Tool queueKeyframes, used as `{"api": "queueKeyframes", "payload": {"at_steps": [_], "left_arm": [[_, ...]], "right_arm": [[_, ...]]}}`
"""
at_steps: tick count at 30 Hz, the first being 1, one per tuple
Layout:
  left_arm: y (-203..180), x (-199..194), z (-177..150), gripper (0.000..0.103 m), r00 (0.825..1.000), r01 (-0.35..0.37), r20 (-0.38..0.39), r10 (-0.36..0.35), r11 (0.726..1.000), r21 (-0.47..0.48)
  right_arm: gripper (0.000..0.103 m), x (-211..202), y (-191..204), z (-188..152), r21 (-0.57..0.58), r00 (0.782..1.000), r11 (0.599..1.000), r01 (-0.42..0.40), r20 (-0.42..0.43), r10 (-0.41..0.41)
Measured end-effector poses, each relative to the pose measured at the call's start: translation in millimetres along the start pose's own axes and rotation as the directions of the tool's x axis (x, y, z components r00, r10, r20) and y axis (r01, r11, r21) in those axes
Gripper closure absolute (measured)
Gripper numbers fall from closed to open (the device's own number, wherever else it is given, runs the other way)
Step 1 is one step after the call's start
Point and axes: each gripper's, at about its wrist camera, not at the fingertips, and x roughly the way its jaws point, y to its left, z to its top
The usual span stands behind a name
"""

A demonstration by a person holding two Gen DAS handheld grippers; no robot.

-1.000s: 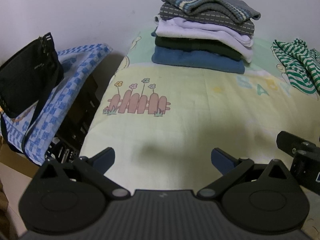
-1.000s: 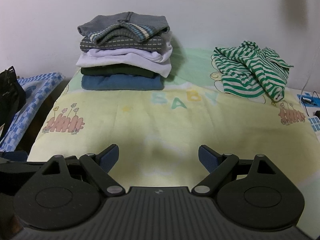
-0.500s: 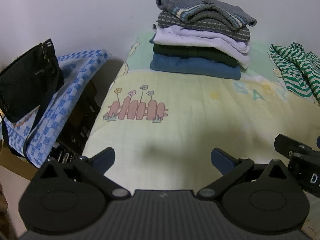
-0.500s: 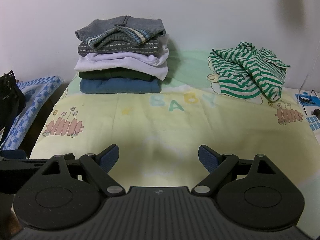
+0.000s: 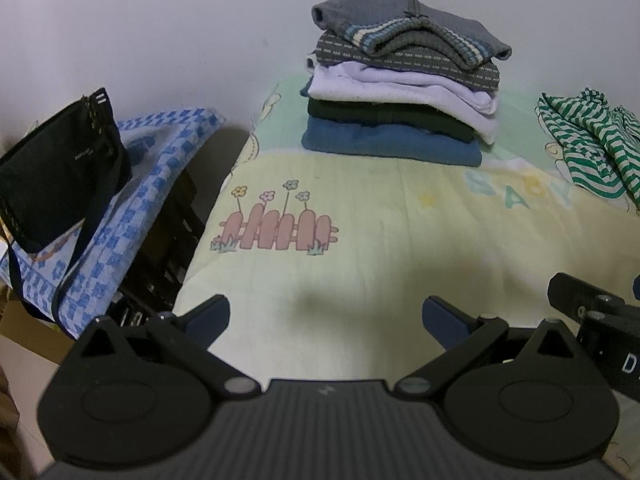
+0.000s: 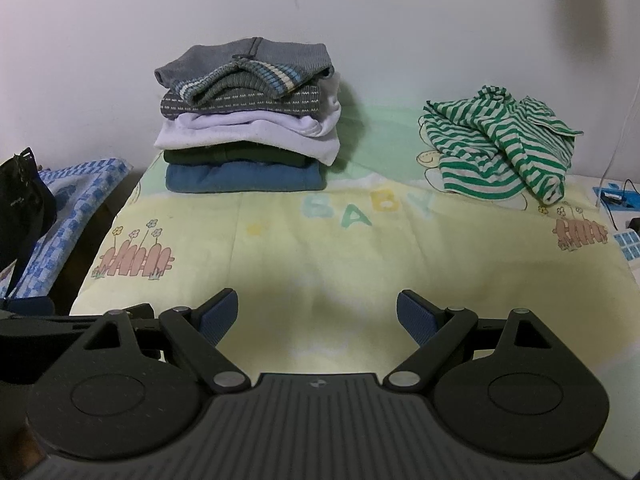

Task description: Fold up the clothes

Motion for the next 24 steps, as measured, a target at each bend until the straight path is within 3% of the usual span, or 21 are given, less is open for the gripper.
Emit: {"api": "queueKeyframes", "payload": {"at_steps": [24], "left_arm": [[-2.2, 1.5, 0.1, 0.001, 1.000, -0.021, 0.019, 0.020, 1.000, 0.015]], "right_arm": [[0.014, 3.7, -0.4, 0.5, 0.001, 1.000, 1.000, 0.003, -0.003, -0.003]]}}
